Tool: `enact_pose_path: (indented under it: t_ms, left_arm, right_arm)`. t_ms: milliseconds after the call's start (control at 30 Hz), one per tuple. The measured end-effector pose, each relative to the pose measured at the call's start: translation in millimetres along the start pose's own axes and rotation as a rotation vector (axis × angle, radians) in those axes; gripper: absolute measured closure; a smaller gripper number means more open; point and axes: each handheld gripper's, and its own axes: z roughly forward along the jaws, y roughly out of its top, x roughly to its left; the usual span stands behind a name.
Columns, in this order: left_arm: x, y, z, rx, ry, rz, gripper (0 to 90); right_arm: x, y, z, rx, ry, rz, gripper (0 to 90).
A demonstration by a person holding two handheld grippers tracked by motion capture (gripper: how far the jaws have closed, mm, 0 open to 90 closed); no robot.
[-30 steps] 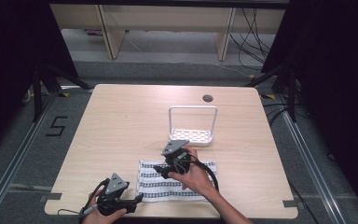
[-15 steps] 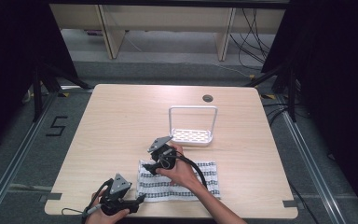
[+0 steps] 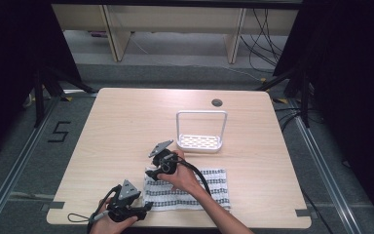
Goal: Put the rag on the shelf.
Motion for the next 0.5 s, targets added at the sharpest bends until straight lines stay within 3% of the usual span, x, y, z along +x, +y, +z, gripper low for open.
enact_pose_path:
  t_ms: [33, 67, 133, 200, 333, 500]
  left_arm:
    - [0.1, 0.0, 0.0, 0.001, 0.000, -0.001, 40.5]
    - [-0.2, -0.2, 0.2, 0.002, -0.001, -0.001, 41.3]
    - [-3.6, -0.8, 3.2, -0.021, 0.003, -0.032, 43.0]
    - [-4.0, -0.8, 2.7, -0.005, -0.004, -0.007, 44.8]
    - [-6.4, -1.3, 4.0, 0.006, -0.005, 0.007, 48.6]
    - [-6.7, -1.3, 3.4, 0.005, -0.009, 0.023, 51.8]
  right_arm:
    - [1.5, 0.4, 1.0, 0.005, 0.000, 0.016, 49.3]
    - [0.2, 1.1, 2.6, -0.006, 0.001, -0.001, 49.3]
    - [-0.3, 1.8, 5.0, -0.005, -0.001, -0.010, 49.3]
    - [0.5, 2.5, 6.8, 0.007, 0.005, -0.006, 49.3]
    - [0.7, 2.7, 11.4, 0.024, -0.007, -0.019, 49.9]
    - [0.5, 2.6, 13.5, 0.031, 0.014, -0.015, 55.7]
